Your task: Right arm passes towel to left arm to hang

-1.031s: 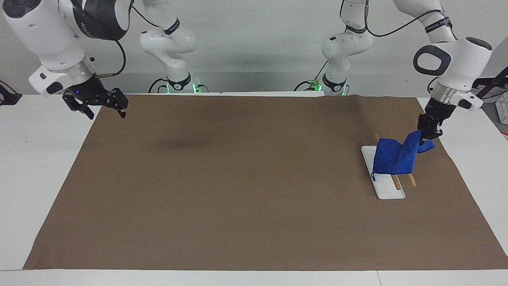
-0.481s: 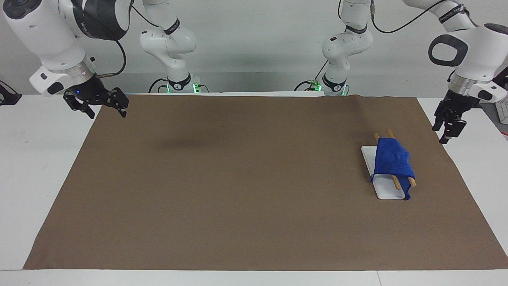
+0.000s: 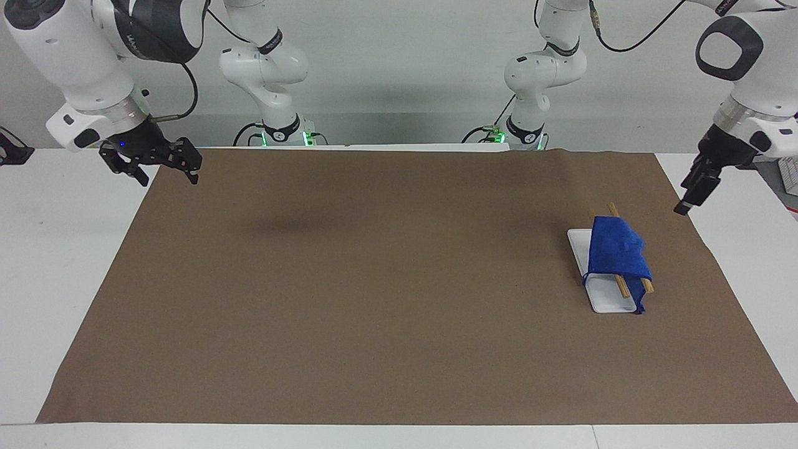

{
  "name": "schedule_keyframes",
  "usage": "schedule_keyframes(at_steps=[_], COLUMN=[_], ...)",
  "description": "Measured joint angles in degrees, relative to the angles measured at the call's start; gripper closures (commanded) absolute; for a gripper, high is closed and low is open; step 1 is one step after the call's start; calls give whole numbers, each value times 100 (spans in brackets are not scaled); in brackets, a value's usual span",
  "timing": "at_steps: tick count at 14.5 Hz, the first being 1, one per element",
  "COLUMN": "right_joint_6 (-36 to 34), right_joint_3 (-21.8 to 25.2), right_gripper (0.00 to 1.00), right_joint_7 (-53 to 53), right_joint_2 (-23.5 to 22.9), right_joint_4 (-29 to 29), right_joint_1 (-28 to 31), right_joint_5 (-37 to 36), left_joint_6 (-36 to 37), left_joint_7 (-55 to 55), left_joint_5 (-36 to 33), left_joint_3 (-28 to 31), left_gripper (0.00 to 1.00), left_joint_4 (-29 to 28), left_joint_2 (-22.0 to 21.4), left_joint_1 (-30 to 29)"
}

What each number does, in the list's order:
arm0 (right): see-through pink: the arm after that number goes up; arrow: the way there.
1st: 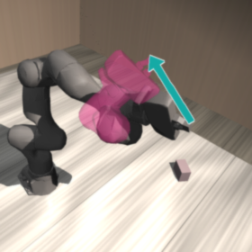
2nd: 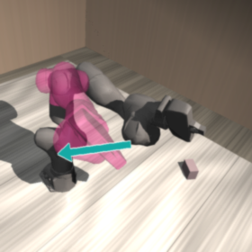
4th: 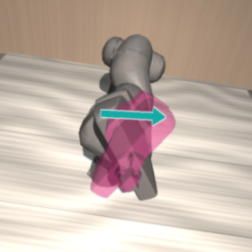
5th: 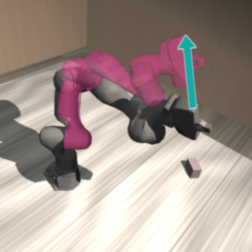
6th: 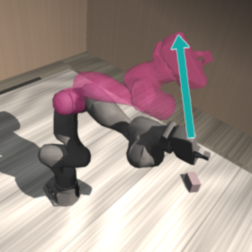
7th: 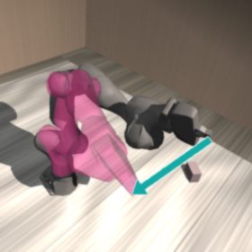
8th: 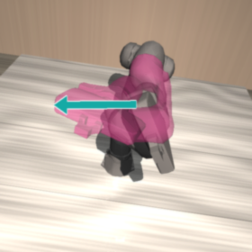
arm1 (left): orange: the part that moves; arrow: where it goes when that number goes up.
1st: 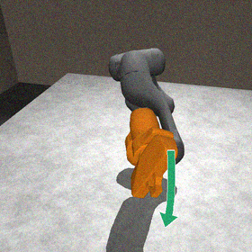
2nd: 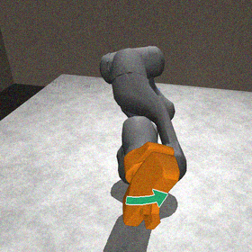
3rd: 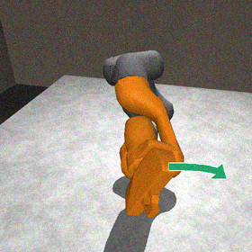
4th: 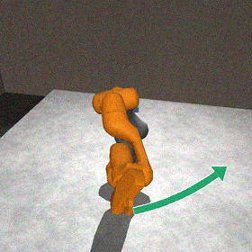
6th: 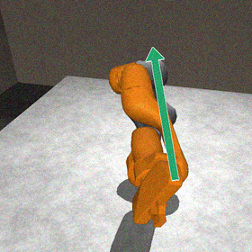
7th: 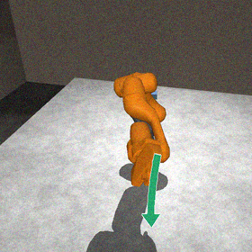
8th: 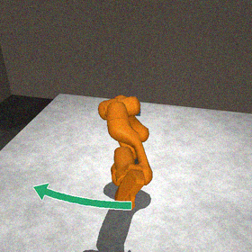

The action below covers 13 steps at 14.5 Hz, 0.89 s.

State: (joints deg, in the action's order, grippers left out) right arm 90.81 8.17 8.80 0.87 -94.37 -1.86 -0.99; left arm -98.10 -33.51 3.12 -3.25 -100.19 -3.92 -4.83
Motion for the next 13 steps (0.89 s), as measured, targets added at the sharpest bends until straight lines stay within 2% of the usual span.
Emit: schedule_keyframes(at_steps=[2, 5, 9, 13], right_joint_6=[0, 0, -26, -47], right_joint_3=[3, 6, 26, 22], right_gripper=[0, 0, 0, 0], right_joint_7=[-2, -12, -28, -28], right_joint_2=[55, 93, 92, 92], right_joint_4=[8, 8, -2, -2], right_joint_1=[0, 0, 7, -2], right_joint_5=[0, 0, 0, 0], left_joint_6=[846, 1592, 1819, 1898], left_joint_7=[774, 1698, 2668, 2815], left_joint_5=[-143, -186, -186, -185], left_joint_3=[-17, -19, -4, -4], left_gripper=[0, 0, 0, 0], left_joint_4=[295, 755, 840, 839], left_joint_2=[-60, -152, -140, -81], left_joint_1=[328, 463, 469, 505])
